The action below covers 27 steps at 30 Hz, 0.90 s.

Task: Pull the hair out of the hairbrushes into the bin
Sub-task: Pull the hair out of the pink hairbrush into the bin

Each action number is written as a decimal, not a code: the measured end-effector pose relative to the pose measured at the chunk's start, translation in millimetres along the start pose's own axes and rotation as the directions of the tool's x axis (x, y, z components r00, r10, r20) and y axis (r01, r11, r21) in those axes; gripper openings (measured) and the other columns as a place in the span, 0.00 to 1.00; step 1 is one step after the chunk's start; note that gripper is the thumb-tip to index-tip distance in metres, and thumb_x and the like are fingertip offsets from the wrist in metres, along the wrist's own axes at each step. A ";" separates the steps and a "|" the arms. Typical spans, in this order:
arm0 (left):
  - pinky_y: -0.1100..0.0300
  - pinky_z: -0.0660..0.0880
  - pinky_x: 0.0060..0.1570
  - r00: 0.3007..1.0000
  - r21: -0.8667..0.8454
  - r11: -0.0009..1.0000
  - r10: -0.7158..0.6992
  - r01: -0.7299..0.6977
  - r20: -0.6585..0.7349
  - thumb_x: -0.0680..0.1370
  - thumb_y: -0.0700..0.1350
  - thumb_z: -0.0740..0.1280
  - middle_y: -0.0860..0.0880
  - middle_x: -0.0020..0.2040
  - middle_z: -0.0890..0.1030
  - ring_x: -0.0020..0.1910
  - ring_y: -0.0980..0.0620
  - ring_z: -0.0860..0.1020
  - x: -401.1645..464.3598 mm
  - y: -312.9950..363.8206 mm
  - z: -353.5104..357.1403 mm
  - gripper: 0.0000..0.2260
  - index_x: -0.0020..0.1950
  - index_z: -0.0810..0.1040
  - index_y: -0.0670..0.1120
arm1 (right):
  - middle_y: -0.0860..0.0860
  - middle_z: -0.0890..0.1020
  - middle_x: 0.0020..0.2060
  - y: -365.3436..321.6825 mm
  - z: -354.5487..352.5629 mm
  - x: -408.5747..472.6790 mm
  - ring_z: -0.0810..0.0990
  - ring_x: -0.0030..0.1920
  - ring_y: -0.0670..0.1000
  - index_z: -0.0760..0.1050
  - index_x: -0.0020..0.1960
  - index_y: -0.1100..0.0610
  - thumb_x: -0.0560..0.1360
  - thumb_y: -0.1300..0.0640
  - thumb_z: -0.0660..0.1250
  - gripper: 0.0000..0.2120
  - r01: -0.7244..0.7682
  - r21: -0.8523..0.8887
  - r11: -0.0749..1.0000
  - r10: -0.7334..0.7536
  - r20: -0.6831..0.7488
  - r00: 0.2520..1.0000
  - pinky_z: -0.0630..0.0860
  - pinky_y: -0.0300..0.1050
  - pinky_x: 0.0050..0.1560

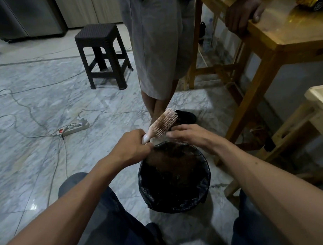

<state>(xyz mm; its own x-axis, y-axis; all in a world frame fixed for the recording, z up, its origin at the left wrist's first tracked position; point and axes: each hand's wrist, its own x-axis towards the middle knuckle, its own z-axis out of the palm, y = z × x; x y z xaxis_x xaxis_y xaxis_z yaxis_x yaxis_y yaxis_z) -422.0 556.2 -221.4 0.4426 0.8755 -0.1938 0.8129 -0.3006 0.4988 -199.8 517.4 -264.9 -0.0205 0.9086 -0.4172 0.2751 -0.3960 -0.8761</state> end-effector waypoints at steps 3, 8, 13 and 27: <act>0.58 0.64 0.29 1.000 0.006 1.000 0.010 -0.010 0.005 0.76 0.45 0.67 0.47 0.36 0.77 0.31 0.52 0.72 -0.6 0.1 1.2 0.06 0.48 0.76 0.44 | 0.51 0.89 0.44 -0.3 9.7 3.3 0.86 0.45 0.47 0.87 0.51 0.56 0.73 0.45 0.77 0.15 0.078 0.076 0.994 -0.069 -0.116 0.991 0.79 0.48 0.59; 0.57 0.64 0.30 0.997 0.032 0.997 -0.068 0.070 -0.036 0.76 0.42 0.64 0.42 0.41 0.78 0.33 0.48 0.72 1.9 -16.5 -3.6 0.06 0.50 0.75 0.40 | 0.57 0.89 0.38 4.5 5.7 -1.3 0.83 0.38 0.47 0.87 0.40 0.54 0.76 0.53 0.75 0.08 0.082 0.015 0.996 -0.075 -0.287 0.955 0.82 0.48 0.52; 0.57 0.64 0.30 0.970 -0.016 0.984 -0.178 0.178 -0.165 0.75 0.42 0.64 0.41 0.41 0.78 0.35 0.45 0.73 5.2 -37.2 -9.7 0.04 0.46 0.73 0.41 | 0.51 0.89 0.36 19.9 -11.6 -6.2 0.87 0.41 0.48 0.88 0.40 0.54 0.75 0.53 0.76 0.06 -0.028 -0.045 0.999 0.013 -0.312 0.950 0.82 0.51 0.59; 0.55 0.66 0.30 0.989 0.352 0.931 0.131 -0.099 -0.066 0.75 0.44 0.64 0.45 0.41 0.77 0.37 0.42 0.76 -2.0 -13.3 5.5 0.10 0.55 0.73 0.44 | 0.45 0.80 0.58 -21.7 -0.4 8.6 0.78 0.60 0.46 0.80 0.63 0.39 0.70 0.34 0.72 0.23 0.275 -0.323 0.905 -0.367 -0.271 0.890 0.77 0.51 0.64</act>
<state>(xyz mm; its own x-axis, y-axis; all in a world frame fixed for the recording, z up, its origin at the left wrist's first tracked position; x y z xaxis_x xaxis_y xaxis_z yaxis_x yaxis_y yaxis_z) -431.6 556.3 -232.3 0.5191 0.8518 -0.0710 0.8458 -0.5000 0.1859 -205.5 533.9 -249.4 0.1414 0.9898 0.0160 0.5543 -0.0658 -0.8297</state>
